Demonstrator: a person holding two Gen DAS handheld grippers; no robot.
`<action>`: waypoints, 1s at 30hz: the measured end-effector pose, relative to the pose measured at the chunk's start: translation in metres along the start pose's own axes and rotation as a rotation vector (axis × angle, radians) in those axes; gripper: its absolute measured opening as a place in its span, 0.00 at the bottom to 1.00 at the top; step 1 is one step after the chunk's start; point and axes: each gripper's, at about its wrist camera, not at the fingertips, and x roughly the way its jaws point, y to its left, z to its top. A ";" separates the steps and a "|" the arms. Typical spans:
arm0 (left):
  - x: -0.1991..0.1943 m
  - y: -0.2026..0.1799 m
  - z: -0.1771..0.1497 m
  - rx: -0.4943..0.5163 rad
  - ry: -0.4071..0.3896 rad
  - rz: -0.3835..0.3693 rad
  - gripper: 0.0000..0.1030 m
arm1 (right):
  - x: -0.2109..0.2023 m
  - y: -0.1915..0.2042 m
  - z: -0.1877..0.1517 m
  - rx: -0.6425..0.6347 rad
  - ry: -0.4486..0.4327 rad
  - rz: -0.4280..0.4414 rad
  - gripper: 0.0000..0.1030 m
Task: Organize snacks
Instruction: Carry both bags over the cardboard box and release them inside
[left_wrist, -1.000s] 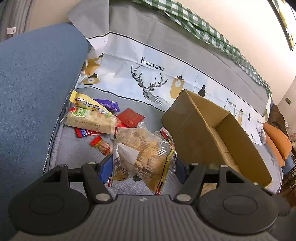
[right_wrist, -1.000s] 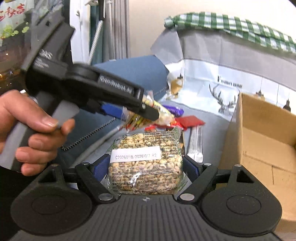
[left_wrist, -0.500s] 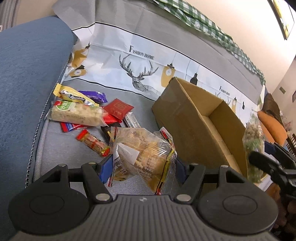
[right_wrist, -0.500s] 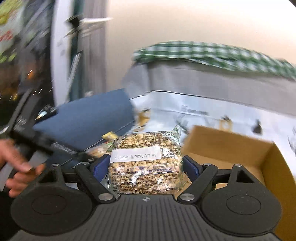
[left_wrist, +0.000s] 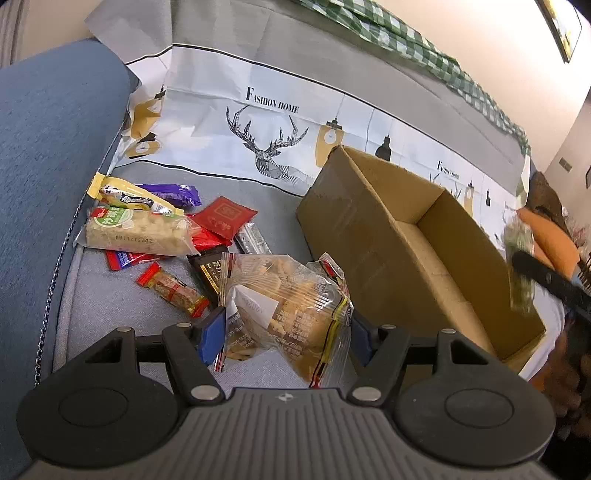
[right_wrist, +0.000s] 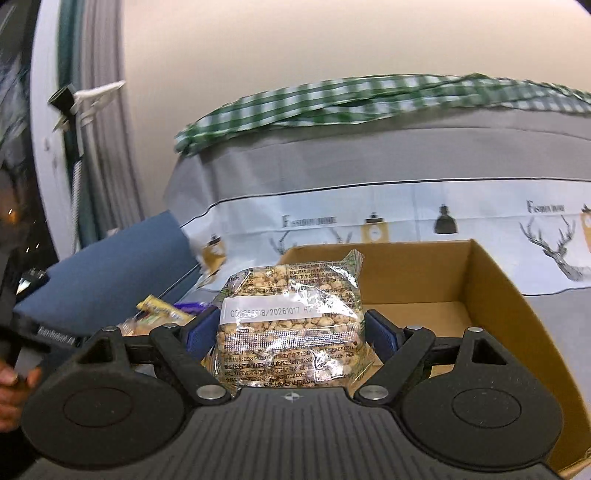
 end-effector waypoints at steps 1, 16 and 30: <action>0.000 -0.001 0.000 0.004 0.002 0.003 0.70 | 0.001 -0.005 0.001 0.007 -0.004 -0.008 0.82; -0.024 -0.042 0.026 -0.021 -0.110 -0.107 0.70 | 0.001 -0.048 0.016 0.080 -0.028 -0.159 0.82; -0.007 -0.148 0.053 0.073 -0.173 -0.211 0.70 | -0.018 -0.062 0.029 0.068 -0.036 -0.238 0.82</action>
